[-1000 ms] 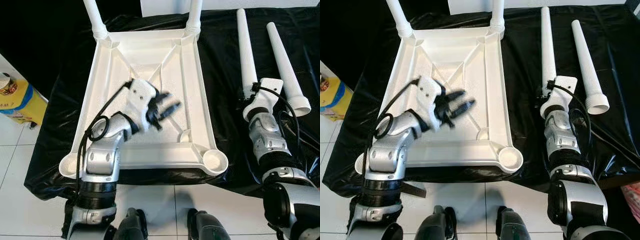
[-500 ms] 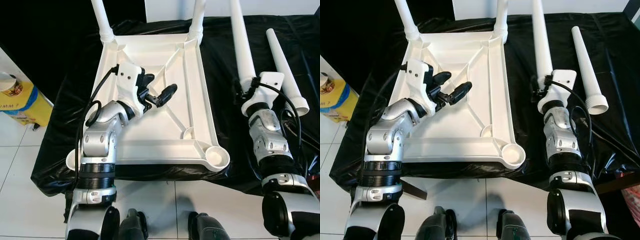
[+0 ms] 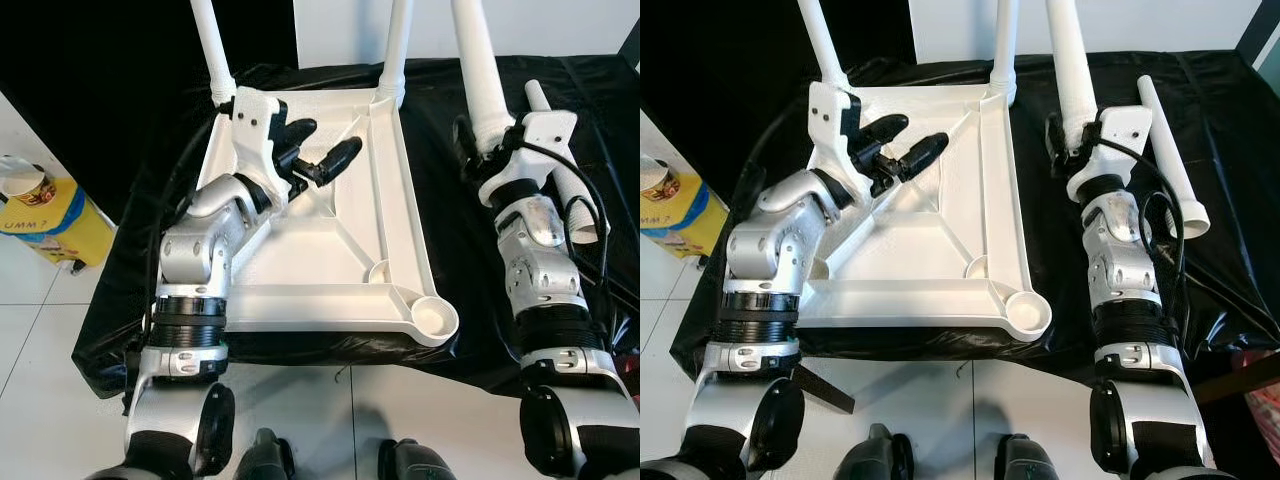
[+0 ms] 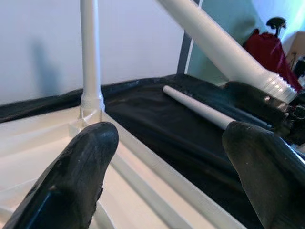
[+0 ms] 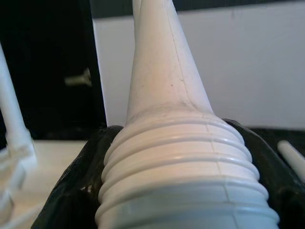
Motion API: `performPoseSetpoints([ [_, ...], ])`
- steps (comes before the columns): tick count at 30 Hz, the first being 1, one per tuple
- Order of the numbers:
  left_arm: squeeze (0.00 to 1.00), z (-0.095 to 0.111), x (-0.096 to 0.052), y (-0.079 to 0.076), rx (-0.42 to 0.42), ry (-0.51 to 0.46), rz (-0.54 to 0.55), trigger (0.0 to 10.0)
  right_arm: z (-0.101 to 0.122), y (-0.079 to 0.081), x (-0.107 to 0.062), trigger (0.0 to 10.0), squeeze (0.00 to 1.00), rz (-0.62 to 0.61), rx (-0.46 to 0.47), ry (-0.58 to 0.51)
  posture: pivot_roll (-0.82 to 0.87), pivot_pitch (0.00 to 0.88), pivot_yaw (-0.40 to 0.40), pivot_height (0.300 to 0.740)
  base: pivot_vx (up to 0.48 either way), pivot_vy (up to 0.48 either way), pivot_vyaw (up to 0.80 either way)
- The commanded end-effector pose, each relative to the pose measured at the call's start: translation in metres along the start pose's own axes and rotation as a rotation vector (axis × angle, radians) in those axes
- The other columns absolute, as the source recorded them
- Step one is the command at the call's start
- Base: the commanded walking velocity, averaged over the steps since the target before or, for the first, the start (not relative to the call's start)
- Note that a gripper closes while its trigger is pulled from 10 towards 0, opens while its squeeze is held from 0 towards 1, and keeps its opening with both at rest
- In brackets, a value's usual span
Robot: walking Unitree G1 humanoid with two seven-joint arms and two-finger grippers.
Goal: Building children table
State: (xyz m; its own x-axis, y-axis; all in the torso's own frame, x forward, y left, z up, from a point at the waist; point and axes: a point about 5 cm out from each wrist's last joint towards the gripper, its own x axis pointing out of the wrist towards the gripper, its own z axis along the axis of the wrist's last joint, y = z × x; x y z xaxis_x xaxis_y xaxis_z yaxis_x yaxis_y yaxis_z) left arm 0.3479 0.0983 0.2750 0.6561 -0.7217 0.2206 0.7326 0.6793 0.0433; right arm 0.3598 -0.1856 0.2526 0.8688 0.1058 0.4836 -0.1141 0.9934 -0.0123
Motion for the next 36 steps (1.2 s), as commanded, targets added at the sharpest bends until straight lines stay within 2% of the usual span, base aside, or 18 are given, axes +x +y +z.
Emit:
performPoseSetpoints([
  [1,0.00,0.003,-0.001,-0.001,-0.007,-0.009,-0.086,10.0,0.017,0.009,0.007,10.0,0.00,0.043,0.002,-0.084,-0.04,0.022,0.029,0.740,0.000,0.000,0.00],
  [4,0.00,0.012,0.002,0.002,-0.076,-0.051,-0.127,10.0,0.041,0.018,0.009,10.0,0.00,0.086,-0.005,-0.210,-0.04,0.014,0.030,0.740,0.000,0.000,0.00],
  [10,0.00,0.017,0.002,0.004,-0.169,-0.093,-0.170,10.0,0.047,0.031,0.001,10.0,0.00,0.155,0.018,-0.256,-0.04,0.011,0.031,0.740,0.000,0.000,0.00],
  [11,1.00,0.018,0.001,0.007,-0.234,-0.112,-0.188,10.0,0.042,0.038,-0.005,10.0,0.00,0.197,0.025,-0.243,-0.04,0.011,0.033,0.740,0.000,0.000,0.00],
  [14,1.00,0.018,0.001,0.014,-0.354,-0.118,-0.239,10.0,0.029,0.053,-0.021,10.0,0.00,0.297,0.044,-0.191,-0.04,0.015,0.042,0.740,0.000,0.000,0.00],
  [17,1.00,0.017,0.002,0.014,-0.368,-0.106,-0.251,10.0,0.028,0.056,-0.024,10.0,0.00,0.313,0.046,-0.183,-0.04,0.015,0.042,0.740,0.000,0.000,0.00],
  [18,0.00,0.019,0.002,0.015,-0.385,-0.116,-0.263,10.0,0.025,0.058,-0.028,10.0,0.00,0.338,0.047,-0.168,-0.04,0.015,0.042,0.740,0.000,0.000,0.00],
  [20,0.00,0.027,0.002,0.017,-0.447,-0.164,-0.321,10.0,0.018,0.064,-0.038,10.0,0.00,0.393,0.046,-0.133,-0.05,0.027,0.053,0.740,0.000,0.000,0.00],
  [23,0.00,0.030,0.003,0.018,-0.466,-0.173,-0.336,10.0,0.015,0.067,-0.042,10.0,0.00,0.416,0.046,-0.120,-0.05,0.028,0.054,0.740,0.000,0.000,0.00],
  [27,0.00,0.031,0.003,0.019,-0.464,-0.171,-0.347,10.0,0.013,0.070,-0.047,10.0,0.00,0.438,0.049,-0.107,-0.06,0.032,0.055,0.740,0.000,0.000,0.00],
  [32,0.00,0.040,0.006,0.018,-0.484,-0.203,-0.410,10.0,0.005,0.083,-0.062,10.0,0.00,0.531,0.062,-0.055,-0.06,0.041,0.053,0.740,0.000,0.000,0.00],
  [36,0.00,0.045,0.008,0.022,-0.472,-0.215,-0.403,10.0,0.003,0.087,-0.068,10.0,0.00,0.568,0.062,-0.038,-0.06,0.041,0.049,0.740,0.000,0.000,0.00],
])
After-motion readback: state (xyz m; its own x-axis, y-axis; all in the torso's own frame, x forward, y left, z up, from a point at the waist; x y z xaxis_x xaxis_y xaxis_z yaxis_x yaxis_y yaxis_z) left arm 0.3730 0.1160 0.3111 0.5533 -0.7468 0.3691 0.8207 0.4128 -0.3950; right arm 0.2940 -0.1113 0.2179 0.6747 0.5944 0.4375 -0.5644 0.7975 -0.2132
